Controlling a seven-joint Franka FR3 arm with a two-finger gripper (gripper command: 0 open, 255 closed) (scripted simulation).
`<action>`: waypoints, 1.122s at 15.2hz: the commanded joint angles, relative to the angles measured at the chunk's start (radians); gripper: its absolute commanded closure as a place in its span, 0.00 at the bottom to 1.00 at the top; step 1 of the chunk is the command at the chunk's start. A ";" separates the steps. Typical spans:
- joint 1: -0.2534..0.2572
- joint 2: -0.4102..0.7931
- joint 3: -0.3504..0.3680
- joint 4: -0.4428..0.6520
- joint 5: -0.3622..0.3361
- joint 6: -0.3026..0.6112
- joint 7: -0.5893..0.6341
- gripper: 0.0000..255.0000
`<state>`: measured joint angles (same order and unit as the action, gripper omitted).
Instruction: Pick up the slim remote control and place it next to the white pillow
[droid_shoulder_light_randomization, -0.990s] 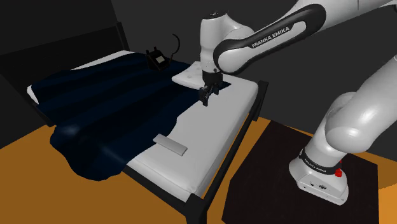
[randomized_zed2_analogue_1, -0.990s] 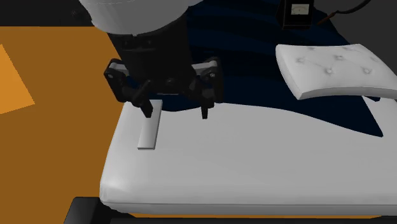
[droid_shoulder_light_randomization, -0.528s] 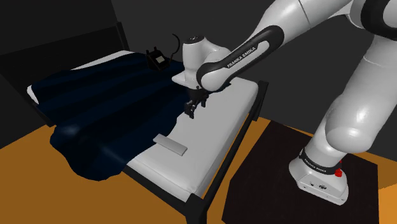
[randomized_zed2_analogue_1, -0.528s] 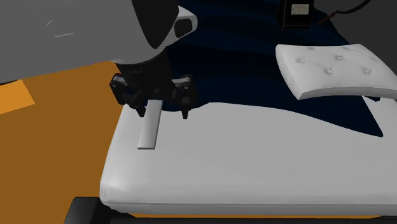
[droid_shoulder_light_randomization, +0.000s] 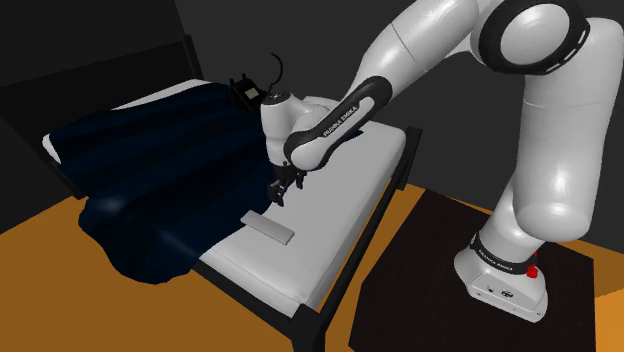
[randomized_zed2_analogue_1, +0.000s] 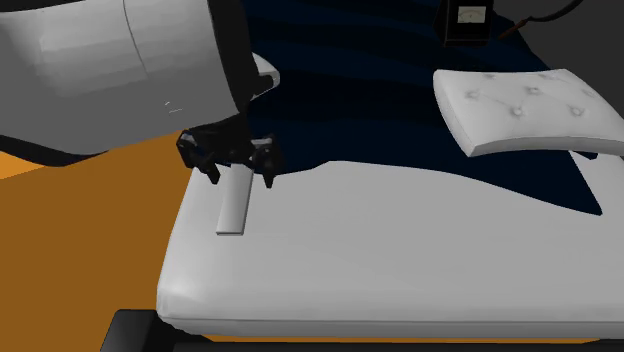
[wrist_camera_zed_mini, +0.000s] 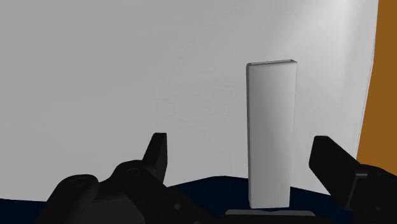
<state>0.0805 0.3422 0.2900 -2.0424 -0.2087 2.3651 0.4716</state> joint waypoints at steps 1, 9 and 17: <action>0.020 0.093 -0.010 0.076 -0.023 0.009 0.025 0.00; 0.107 0.411 -0.043 0.387 -0.057 -0.003 0.084 0.00; 0.125 0.507 -0.061 0.436 -0.073 0.044 0.094 0.00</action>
<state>0.2049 0.8414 0.2310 -1.6043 -0.2791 2.3985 0.5647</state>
